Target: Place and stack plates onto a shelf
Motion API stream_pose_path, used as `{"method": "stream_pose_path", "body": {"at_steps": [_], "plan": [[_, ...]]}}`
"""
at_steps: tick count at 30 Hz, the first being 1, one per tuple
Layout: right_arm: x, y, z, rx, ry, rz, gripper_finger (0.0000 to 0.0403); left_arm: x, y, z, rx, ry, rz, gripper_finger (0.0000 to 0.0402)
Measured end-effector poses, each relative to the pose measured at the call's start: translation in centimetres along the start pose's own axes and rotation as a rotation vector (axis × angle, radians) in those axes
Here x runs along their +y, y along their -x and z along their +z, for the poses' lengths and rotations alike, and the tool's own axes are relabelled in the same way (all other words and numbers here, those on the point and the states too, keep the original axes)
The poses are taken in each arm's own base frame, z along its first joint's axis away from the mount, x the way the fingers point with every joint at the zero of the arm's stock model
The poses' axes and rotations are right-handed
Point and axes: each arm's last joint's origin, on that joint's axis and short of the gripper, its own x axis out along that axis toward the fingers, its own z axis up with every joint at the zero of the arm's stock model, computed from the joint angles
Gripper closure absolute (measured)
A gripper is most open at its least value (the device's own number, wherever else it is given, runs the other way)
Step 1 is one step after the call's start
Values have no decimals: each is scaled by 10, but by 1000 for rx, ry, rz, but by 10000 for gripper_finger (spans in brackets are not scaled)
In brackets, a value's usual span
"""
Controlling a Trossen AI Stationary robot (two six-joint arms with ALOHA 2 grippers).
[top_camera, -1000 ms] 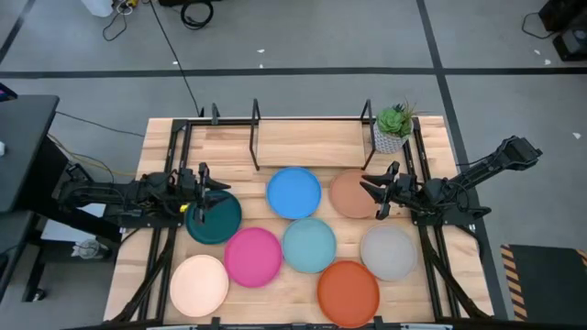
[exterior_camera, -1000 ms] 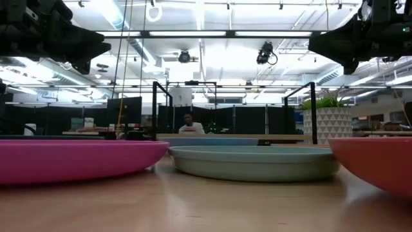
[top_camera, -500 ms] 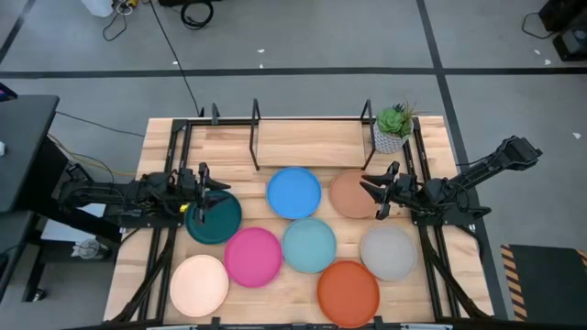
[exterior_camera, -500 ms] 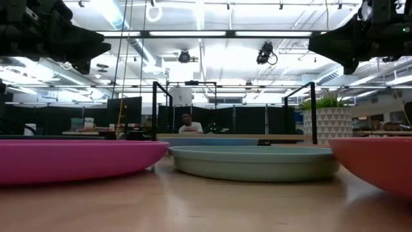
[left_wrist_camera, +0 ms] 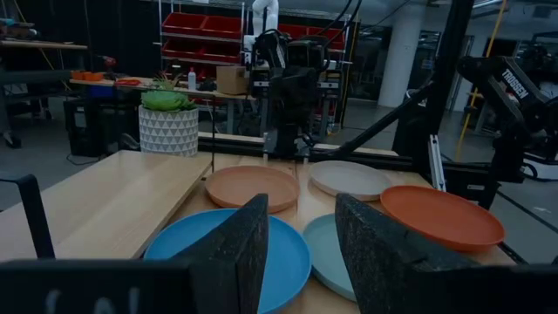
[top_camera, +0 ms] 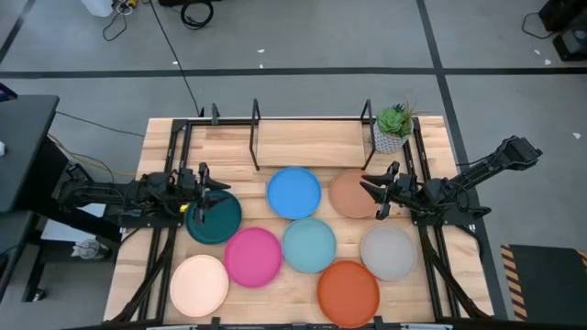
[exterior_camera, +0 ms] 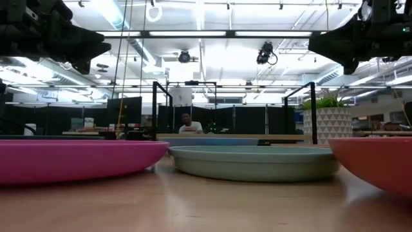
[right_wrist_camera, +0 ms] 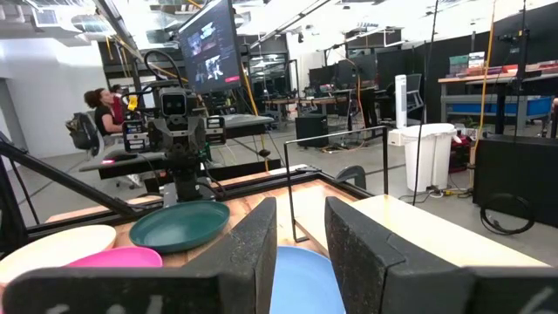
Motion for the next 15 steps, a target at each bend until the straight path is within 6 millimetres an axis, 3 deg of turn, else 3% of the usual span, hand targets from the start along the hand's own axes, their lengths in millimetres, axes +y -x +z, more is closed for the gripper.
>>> {"method": "stream_pose_path", "body": {"at_steps": [11,15], "plan": [[0,0,0,0,0,0,297,0,0,1,-13,2,-1,260],[0,0,0,-1,-1,0,297,-1,0,7,-71,83,-10,260]]}}
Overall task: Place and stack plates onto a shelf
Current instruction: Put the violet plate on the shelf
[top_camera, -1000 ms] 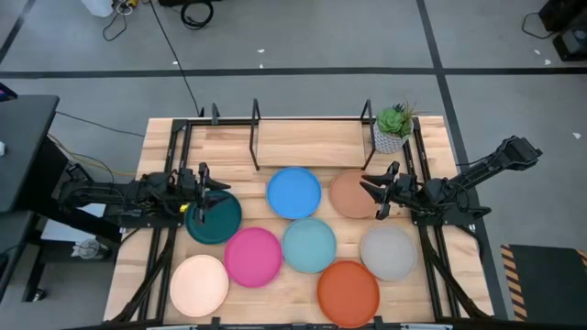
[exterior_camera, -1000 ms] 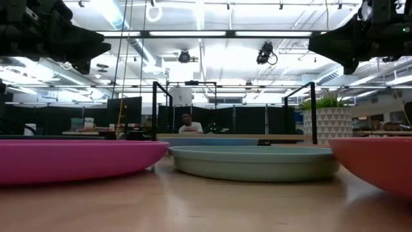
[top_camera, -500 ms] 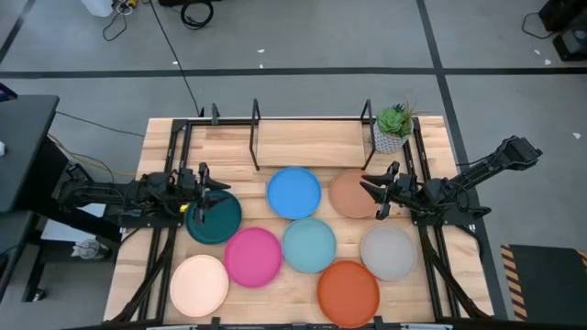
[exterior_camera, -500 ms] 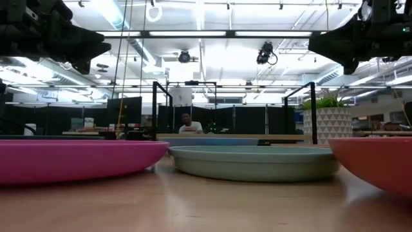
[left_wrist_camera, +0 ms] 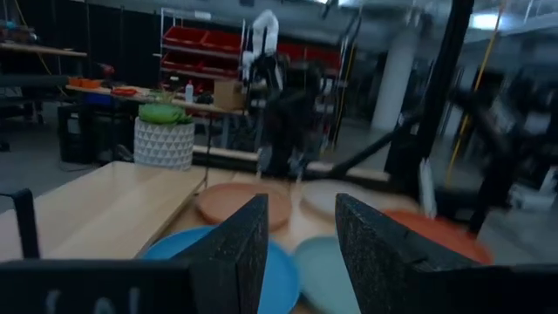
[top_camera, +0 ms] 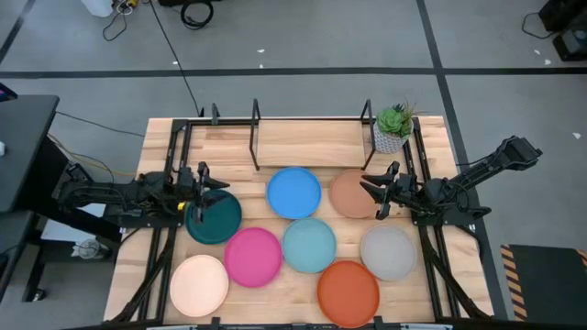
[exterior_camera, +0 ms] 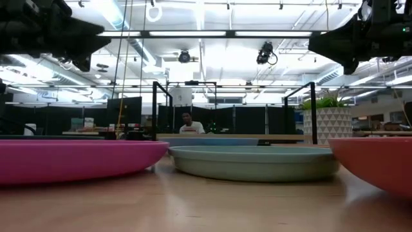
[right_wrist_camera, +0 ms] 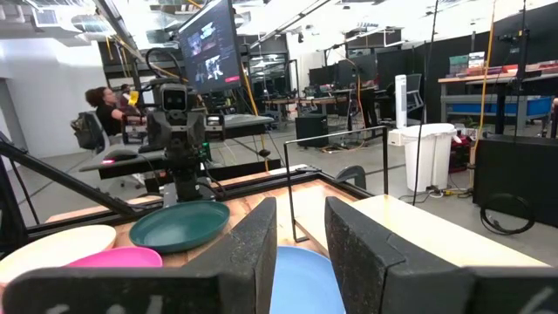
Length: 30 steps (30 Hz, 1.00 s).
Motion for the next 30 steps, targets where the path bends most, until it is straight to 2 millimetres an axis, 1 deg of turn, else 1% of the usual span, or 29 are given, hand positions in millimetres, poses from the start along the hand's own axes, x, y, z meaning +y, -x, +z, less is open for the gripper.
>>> {"method": "stream_pose_path", "body": {"at_steps": [5,9,13,16,18,23,25,27,30], "plan": [[0,0,0,0,24,0,297,-1,0,4,-40,59,-7,260],[0,0,0,1,249,0,297,-1,0,6,-60,62,-11,260],[0,0,0,1,336,0,297,-1,0,6,-60,62,-11,260],[0,0,2,-19,316,3,297,-1,0,6,-59,52,-11,260],[0,0,4,-37,300,-1,297,-1,0,6,-61,5,-6,260],[0,0,6,-56,284,15,297,1,0,7,-82,-21,57,260],[1,0,7,-75,256,57,297,0,0,7,-75,-31,23,260],[3,0,9,-94,179,98,297,-2,-1,5,-50,-52,-35,260],[3,-2,12,-85,105,106,297,-3,-5,3,-26,-81,-76,260]]}}
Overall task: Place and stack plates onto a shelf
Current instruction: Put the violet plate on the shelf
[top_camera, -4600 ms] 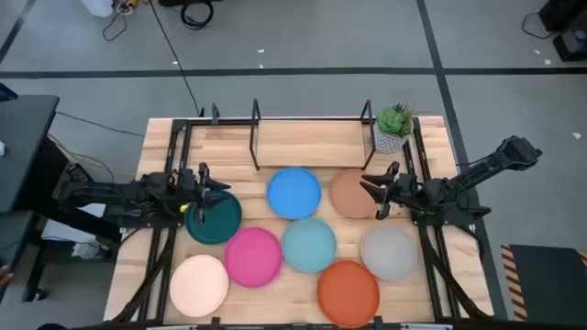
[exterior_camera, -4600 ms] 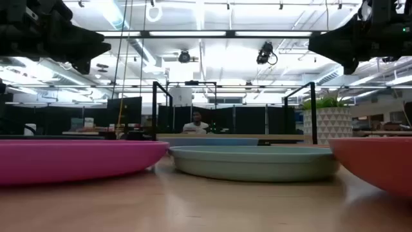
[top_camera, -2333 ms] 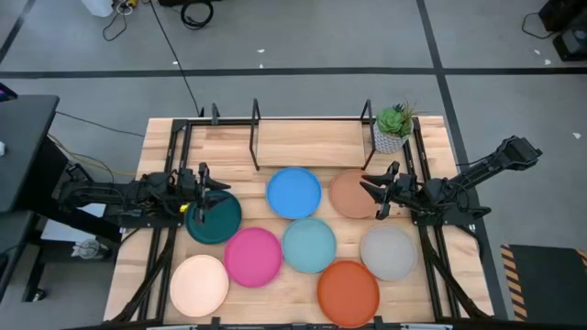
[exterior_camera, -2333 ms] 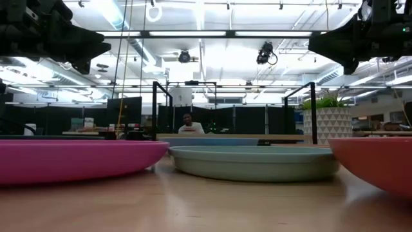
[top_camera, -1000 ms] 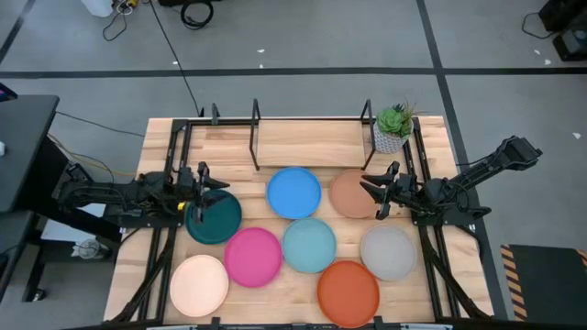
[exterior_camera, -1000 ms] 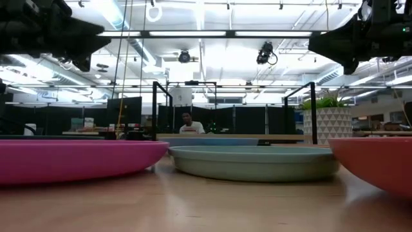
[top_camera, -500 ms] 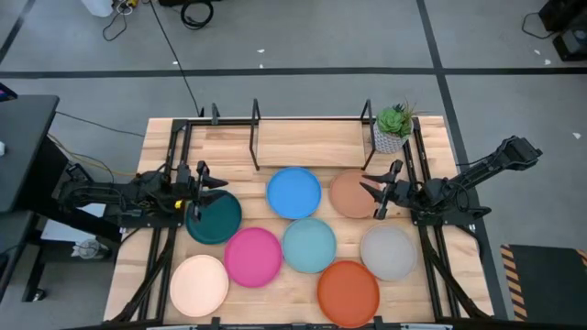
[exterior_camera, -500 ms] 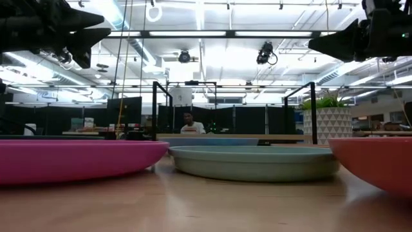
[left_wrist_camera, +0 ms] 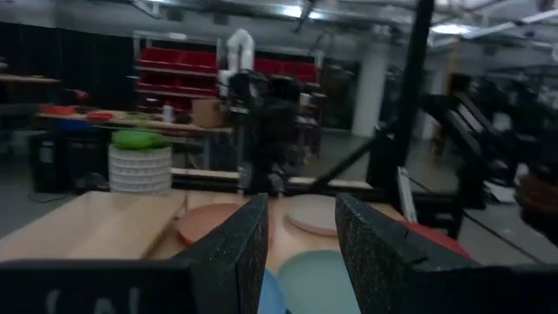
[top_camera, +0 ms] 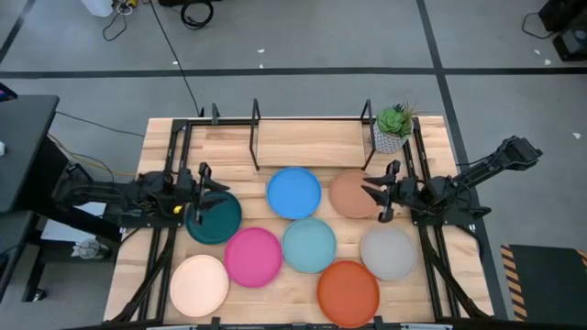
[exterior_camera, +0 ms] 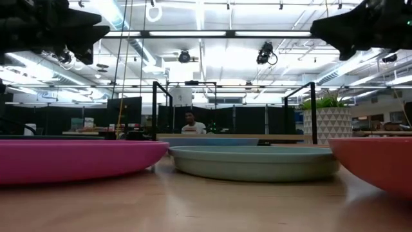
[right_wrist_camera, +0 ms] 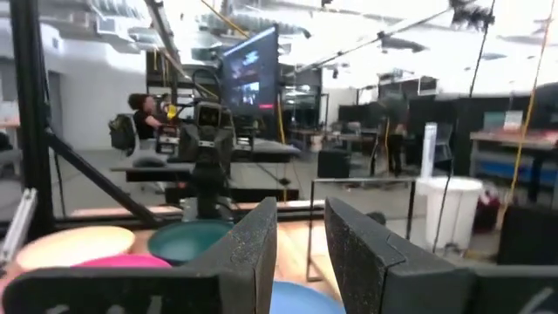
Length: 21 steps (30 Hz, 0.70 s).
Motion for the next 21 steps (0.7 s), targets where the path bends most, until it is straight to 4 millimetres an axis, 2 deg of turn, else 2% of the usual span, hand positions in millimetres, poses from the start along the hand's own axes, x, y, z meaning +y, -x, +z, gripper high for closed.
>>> {"method": "stream_pose_path", "body": {"at_steps": [5,11,16,21], "plan": [[7,-23,10,148,-10,-37,298,0,-8,-1,2,-24,-1,260],[26,-61,24,304,34,-35,298,-3,-19,-10,61,-14,-16,260],[43,-89,29,390,88,-29,298,-15,-25,-22,142,-5,-101,260],[59,-112,25,503,96,-37,298,-31,-27,-35,228,-16,-159,260]]}}
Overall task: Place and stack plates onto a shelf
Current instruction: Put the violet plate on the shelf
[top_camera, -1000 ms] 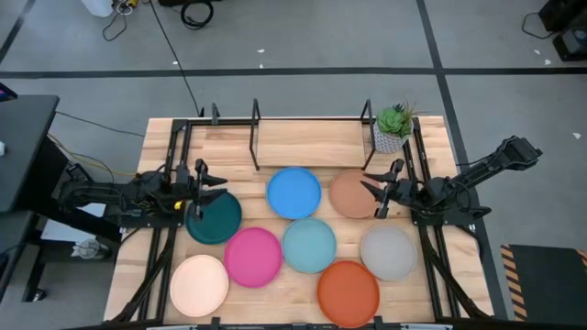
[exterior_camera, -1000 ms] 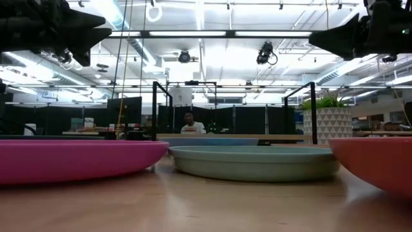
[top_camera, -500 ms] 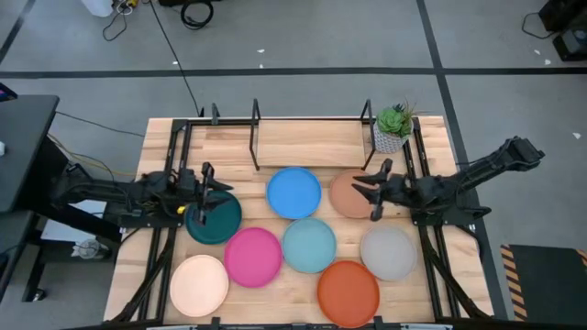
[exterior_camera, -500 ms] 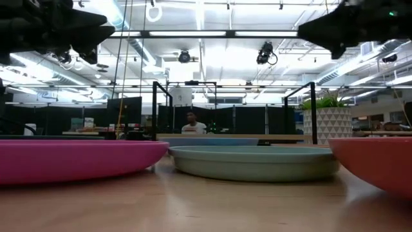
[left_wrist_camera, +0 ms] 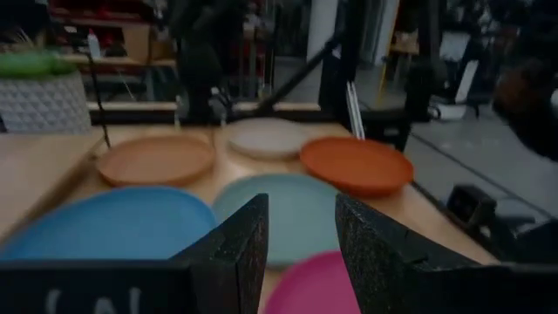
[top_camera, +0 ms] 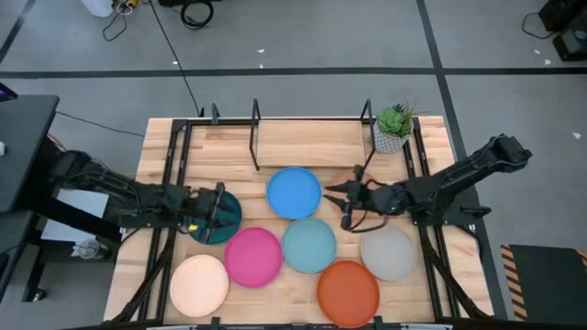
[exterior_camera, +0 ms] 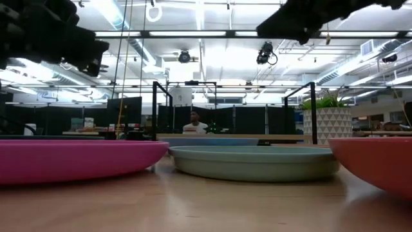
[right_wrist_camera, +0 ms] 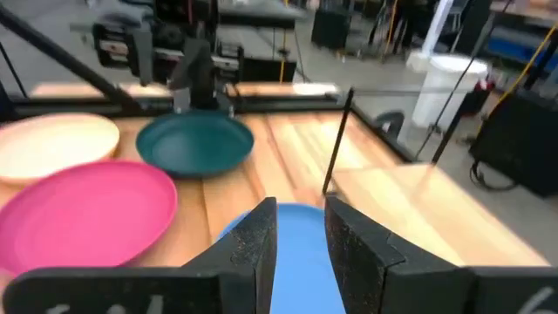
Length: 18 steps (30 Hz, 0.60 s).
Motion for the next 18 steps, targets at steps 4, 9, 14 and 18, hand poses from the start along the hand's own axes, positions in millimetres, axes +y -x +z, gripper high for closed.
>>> {"method": "stream_pose_path", "body": {"at_steps": [4,9,14,18], "plan": [[12,-16,1,138,25,-2,298,-9,-5,-7,36,-15,54,260],[23,-31,2,348,60,1,298,-16,-10,-13,41,-25,122,260],[28,-43,-2,558,78,-7,298,-19,-15,-17,37,-22,132,260],[34,-53,-8,683,132,9,298,-21,-20,-22,46,-12,131,260]]}}
